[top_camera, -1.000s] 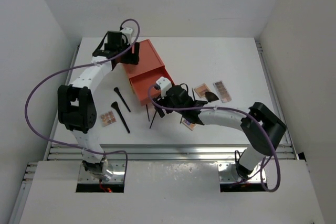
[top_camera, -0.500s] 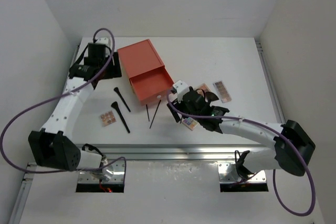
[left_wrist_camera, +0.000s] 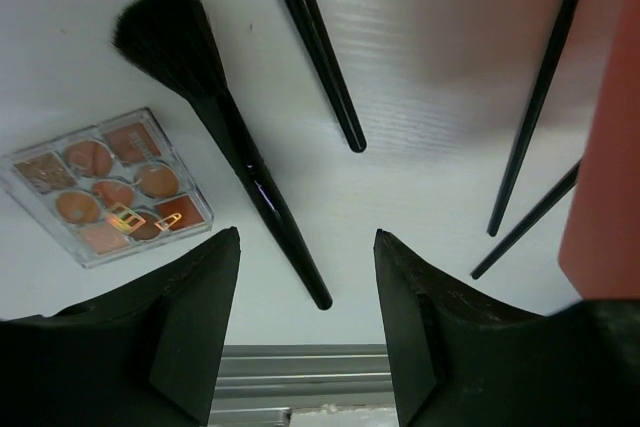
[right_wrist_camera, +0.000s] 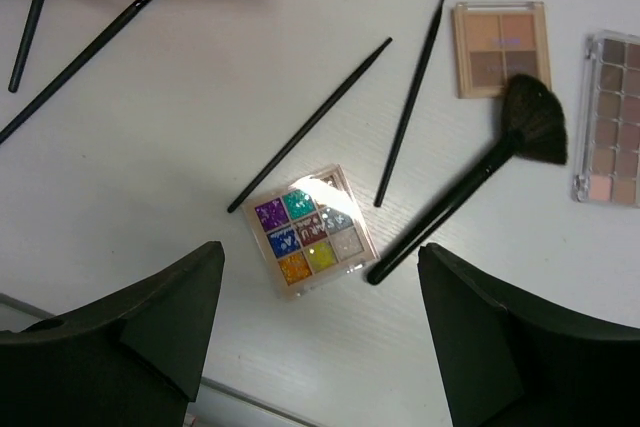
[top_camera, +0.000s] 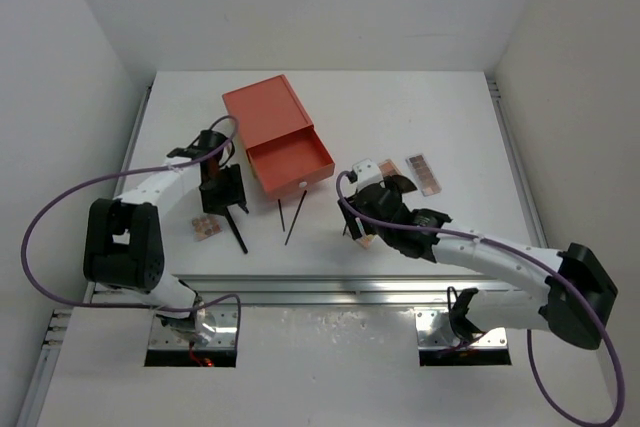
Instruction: Organize the makeup
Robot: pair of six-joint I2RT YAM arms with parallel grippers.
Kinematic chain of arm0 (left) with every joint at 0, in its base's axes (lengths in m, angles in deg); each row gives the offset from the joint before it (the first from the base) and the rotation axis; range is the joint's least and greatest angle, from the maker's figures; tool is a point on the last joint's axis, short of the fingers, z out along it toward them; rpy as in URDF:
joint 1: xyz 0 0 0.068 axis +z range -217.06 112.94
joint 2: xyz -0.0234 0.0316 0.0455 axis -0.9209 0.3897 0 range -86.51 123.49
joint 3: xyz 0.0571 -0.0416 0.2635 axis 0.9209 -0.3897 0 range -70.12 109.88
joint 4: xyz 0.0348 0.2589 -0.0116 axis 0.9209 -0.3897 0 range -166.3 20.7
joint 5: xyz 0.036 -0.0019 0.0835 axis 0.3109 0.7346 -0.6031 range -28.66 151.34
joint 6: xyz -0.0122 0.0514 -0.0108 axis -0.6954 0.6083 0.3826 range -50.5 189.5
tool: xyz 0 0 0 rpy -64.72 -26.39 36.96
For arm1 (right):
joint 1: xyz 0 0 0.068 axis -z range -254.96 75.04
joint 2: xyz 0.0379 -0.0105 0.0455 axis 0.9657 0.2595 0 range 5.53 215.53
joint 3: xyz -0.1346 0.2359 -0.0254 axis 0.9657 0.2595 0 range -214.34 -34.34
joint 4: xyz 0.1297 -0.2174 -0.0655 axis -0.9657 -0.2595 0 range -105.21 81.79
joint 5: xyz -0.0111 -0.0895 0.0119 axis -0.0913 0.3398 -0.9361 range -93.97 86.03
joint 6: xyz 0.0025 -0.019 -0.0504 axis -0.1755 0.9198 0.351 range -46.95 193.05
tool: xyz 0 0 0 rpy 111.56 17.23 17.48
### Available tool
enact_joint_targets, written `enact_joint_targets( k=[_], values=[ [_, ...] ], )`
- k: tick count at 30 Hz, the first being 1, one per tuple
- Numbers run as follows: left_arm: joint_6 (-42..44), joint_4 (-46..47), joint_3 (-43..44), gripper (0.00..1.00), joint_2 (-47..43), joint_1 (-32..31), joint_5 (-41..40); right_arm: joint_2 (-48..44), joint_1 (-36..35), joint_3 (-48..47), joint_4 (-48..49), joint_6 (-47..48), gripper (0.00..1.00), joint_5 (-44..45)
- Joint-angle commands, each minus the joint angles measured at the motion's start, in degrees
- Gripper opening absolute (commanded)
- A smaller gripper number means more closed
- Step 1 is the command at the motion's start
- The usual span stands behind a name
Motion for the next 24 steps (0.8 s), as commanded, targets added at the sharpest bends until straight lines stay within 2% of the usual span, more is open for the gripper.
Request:
enact_joint_targets(
  k=[1, 4, 11, 16, 20, 22, 24],
  values=[
    [-2.0, 1.0, -3.2, 0.61, -0.4, 0.6, 3.8, -3.9, -1.6, -0.6, -5.5, -4.6, 0.78, 6.0],
    [-2.0, 1.0, -6.0, 0.61, 1.1, 0.6, 3.8, -5.3, -2.4, 0.3, -7.5, -6.3, 0.78, 8.4],
    [-2.0, 7.6, -8.3, 0.61, 3.0, 0.6, 3.2, -6.4, -2.6, 0.9, -11.3, -7.6, 0.78, 9.4],
    [-1.5, 9.5, -7.1, 0.53, 6.7, 0.6, 2.2, -7.7, -2.6, 1.4, -12.2, -7.7, 0.78, 11.1],
    [-1.5, 10.7, -7.7, 0.41, 7.4, 1.2, 1.4, -9.0, -2.6, 1.9, -12.4, -7.3, 0.78, 12.2],
    [-1.5, 11.3, -8.3, 0.28, 7.4, 1.7, 0.9, -9.7, -2.6, 2.1, -12.8, -7.2, 0.78, 12.8],
    [-1.5, 11.3, -8.3, 0.20, 7.4, 1.7, 0.9, -10.2, -2.6, 2.4, -13.2, -7.7, 0.78, 13.2]
  ],
)
